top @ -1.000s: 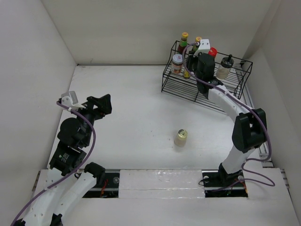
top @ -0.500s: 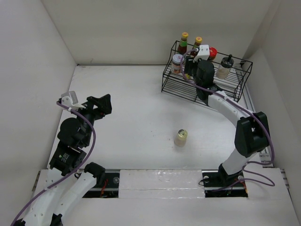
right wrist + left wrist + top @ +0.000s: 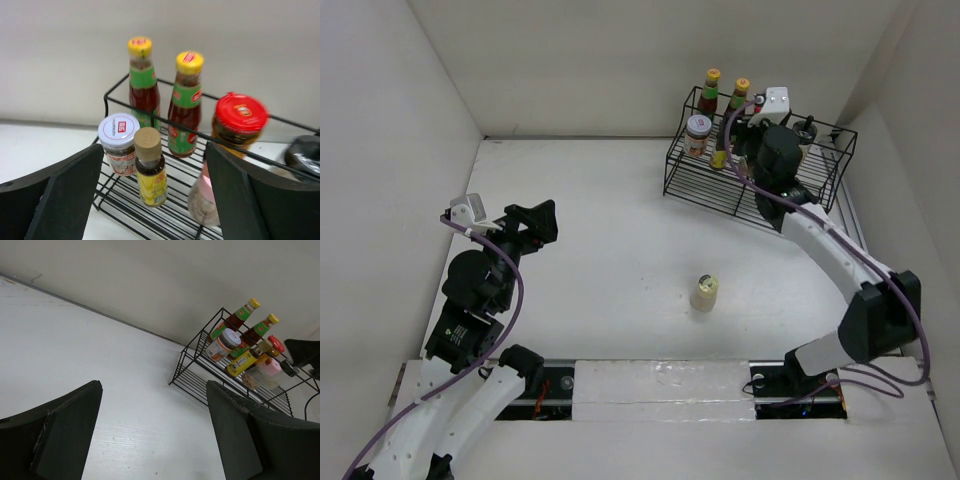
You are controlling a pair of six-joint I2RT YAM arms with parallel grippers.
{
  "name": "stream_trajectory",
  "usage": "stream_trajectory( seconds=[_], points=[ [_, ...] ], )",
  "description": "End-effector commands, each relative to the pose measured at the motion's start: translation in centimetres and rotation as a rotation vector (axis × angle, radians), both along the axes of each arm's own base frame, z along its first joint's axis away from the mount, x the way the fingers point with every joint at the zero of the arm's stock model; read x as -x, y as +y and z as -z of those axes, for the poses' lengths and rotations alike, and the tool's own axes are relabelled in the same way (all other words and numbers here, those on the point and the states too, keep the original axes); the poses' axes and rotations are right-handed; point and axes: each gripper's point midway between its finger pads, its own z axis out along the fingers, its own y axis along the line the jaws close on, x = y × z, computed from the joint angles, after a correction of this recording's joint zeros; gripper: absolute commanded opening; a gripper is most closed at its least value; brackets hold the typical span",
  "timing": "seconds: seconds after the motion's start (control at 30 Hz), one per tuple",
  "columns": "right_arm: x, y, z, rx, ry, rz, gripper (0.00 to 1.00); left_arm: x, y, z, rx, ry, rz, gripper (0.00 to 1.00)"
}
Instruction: Organize the condiment bottles
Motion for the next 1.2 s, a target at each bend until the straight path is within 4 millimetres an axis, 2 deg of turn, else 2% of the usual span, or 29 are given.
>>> stream_trajectory(
  seconds=[0.0, 0.03, 0.07, 0.1, 0.13, 0.17, 0.2, 0.23, 0.27, 0.3, 0.33, 0.37, 0.4, 0.43, 0.47, 0.5, 0.53, 0.63, 0.67, 0.8, 0.87, 0.93, 0.97, 1.03, 1.07, 1.13, 1.17],
  points=[
    [4.0, 0.4, -4.1, -0.053, -0.075, -0.041, 0.89, -0.2, -0.3, -0.7, 0.004, -0.033, 0.009, 0.81],
    [4.7, 0.6, -2.6, -0.053, -0.037, -0.052, 0.83, -0.2, -0.3, -0.7, 0.004, -0.033, 0.009, 0.81],
    [6.1, 0.7, -2.1, -0.076, -0.009, -0.066, 0.72, -0.2, -0.3, -0.7, 0.004, -0.033, 0.009, 0.81],
    [6.9, 1.4, -0.8, -0.079, 0.029, -0.093, 0.54, -0.2, -0.3, -0.7, 0.004, -0.033, 0.009, 0.81],
    [8.1, 2.9, 0.6, -0.084, 0.068, -0.140, 0.19, -0.2, -0.3, -0.7, 0.004, -0.033, 0.009, 0.81],
    [9.6, 3.2, 3.1, -0.075, 0.122, -0.160, 0.10, -0.2, -0.3, -0.7, 0.004, -0.033, 0.009, 0.81],
    [10.9, 3.7, 5.6, -0.061, 0.198, -0.178, 0.06, -0.2, -0.3, -0.7, 0.004, -0.033, 0.009, 0.81],
    [12.4, 5.1, 7.4, -0.032, 0.250, -0.222, 0.06, -0.2, -0.3, -0.7, 0.004, -0.033, 0.009, 0.81],
    [13.9, 5.2, 9.3, -0.010, 0.308, -0.238, 0.16, -0.2, -0.3, -0.7, 0.004, -0.033, 0.009, 0.81],
    [15.8, 5.0, 12.1, 0.041, 0.433, -0.245, 0.28, -0.4, -0.4, -0.5, 0.000, -0.025, 0.009, 0.81],
    [17.2, 4.7, 13.8, 0.071, 0.502, -0.245, 0.42, -0.4, -0.5, -0.5, 0.000, -0.025, 0.018, 0.81],
    [18.9, 5.7, 14.6, 0.094, 0.548, -0.294, 0.69, -0.4, -0.5, -0.5, 0.000, -0.025, 0.018, 0.81],
    [20.6, 5.7, 16.1, 0.121, 0.599, -0.330, 0.79, -0.4, -0.7, -0.5, -0.001, -0.025, 0.027, 0.81],
    [22.6, 5.5, 17.7, 0.142, 0.680, -0.356, 0.86, -0.4, -0.7, -0.5, -0.001, -0.025, 0.027, 0.81],
    [24.4, 6.6, 18.4, 0.146, 0.720, -0.426, 0.91, -0.4, -0.7, -0.5, -0.001, -0.025, 0.027, 0.81],
    [25.5, 6.8, 19.5, 0.162, 0.754, -0.459, 0.98, -0.4, -0.7, -0.5, -0.001, -0.025, 0.027, 0.81],
    [26.6, 7.0, 20.0, 0.148, 0.787, -0.476, 1.00, -0.4, -0.7, -0.5, -0.001, -0.025, 0.027, 0.81],
    [27.9, 7.3, 21.1, 0.155, 0.820, -0.495, 1.00, -0.4, -0.7, -0.5, -0.001, -0.025, 0.027, 0.81],
    [28.1, 6.8, 21.8, 0.156, 0.841, -0.471, 1.00, -0.4, -0.7, -0.5, -0.001, -0.025, 0.027, 0.81],
    [28.2, 6.7, 23.1, 0.165, 0.871, -0.452, 1.00, -0.4, -0.7, -0.5, -0.001, -0.025, 0.027, 0.81],
    [28.1, 7.1, 23.9, 0.166, 0.884, -0.462, 0.95, -0.4, -0.7, -0.5, -0.001, -0.025, 0.027, 0.81],
    [27.6, 7.6, 23.9, 0.159, 0.874, -0.465, 0.88, -0.4, -0.7, -0.5, -0.001, -0.025, 0.027, 0.81],
    [27.5, 7.4, 24.2, 0.167, 0.877, -0.452, 0.73, -0.4, -0.7, -0.5, -0.001, -0.025, 0.027, 0.81],
    [26.8, 7.8, 23.9, 0.159, 0.851, -0.444, 0.57, -0.4, -0.7, -0.5, -0.001, -0.025, 0.027, 0.81],
    [26.5, 7.8, 23.5, 0.164, 0.833, -0.429, 0.43, -0.4, -0.7, -0.5, -0.001, -0.025, 0.027, 0.81],
    [25.6, 8.0, 20.2, 0.116, 0.733, -0.410, 0.40, -0.4, -0.7, -0.5, -0.001, -0.025, 0.027, 0.81],
    [24.5, 7.3, 18.5, 0.099, 0.667, -0.355, 0.40, -0.4, -0.7, -0.5, -0.001, -0.025, 0.027, 0.81]
  ],
)
